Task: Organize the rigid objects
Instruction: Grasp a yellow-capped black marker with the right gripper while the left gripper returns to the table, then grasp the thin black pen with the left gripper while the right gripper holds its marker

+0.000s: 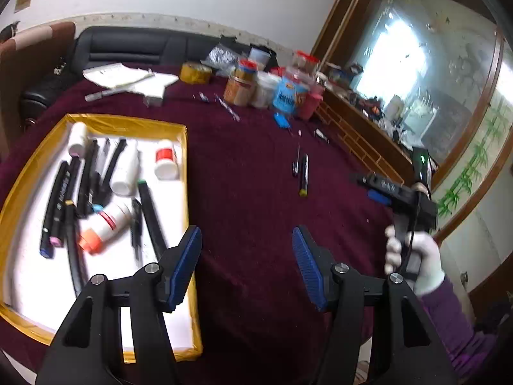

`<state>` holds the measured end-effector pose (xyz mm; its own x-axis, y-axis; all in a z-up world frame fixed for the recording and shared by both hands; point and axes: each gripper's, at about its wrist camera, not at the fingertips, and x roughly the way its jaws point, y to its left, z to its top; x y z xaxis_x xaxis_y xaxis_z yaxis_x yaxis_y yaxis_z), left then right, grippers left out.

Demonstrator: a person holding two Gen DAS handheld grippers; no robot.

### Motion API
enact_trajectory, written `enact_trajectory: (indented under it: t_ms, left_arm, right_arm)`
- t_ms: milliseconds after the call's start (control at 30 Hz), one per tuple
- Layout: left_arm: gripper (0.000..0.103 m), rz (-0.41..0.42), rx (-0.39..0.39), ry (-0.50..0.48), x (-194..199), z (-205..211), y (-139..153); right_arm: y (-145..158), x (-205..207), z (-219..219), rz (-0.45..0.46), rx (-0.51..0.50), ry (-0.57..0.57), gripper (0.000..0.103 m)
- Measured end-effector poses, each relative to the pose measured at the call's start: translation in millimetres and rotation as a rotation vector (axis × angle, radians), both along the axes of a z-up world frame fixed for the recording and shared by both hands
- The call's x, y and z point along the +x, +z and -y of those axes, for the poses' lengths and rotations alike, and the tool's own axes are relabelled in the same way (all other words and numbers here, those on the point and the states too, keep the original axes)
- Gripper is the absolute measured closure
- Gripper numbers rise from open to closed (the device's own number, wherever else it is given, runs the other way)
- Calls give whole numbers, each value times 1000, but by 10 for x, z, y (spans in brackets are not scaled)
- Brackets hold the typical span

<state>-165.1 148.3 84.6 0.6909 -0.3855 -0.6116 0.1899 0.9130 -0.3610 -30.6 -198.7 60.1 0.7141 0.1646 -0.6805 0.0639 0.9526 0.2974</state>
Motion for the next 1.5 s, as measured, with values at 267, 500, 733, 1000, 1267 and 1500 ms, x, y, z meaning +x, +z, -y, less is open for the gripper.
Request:
enact_trajectory:
  t_ms: [267, 500, 733, 1000, 1267, 1500]
  left_arm:
    - [45, -30, -5, -26, 1, 82, -80]
    - [45, -42, -4, -25, 3, 61, -86]
    - [45, -39, -13, -93, 181, 207, 13]
    - [46, -12, 47, -147, 838, 722, 133]
    - [46, -52, 267, -224, 1924, 1633, -221]
    - [47, -133, 393, -235, 2667, 2241, -668]
  right_arm:
    - [-68, 469, -191, -66, -61, 36, 39]
    - [-316, 909, -606, -178, -103, 103, 48]
    - [-414, 855, -674, -198, -149, 91, 90]
    - [-411, 728, -89, -159, -106, -40, 90]
    - [-511, 798, 255, -62, 135, -29, 90]
    - [-552, 812, 326, -61, 212, -15, 90]
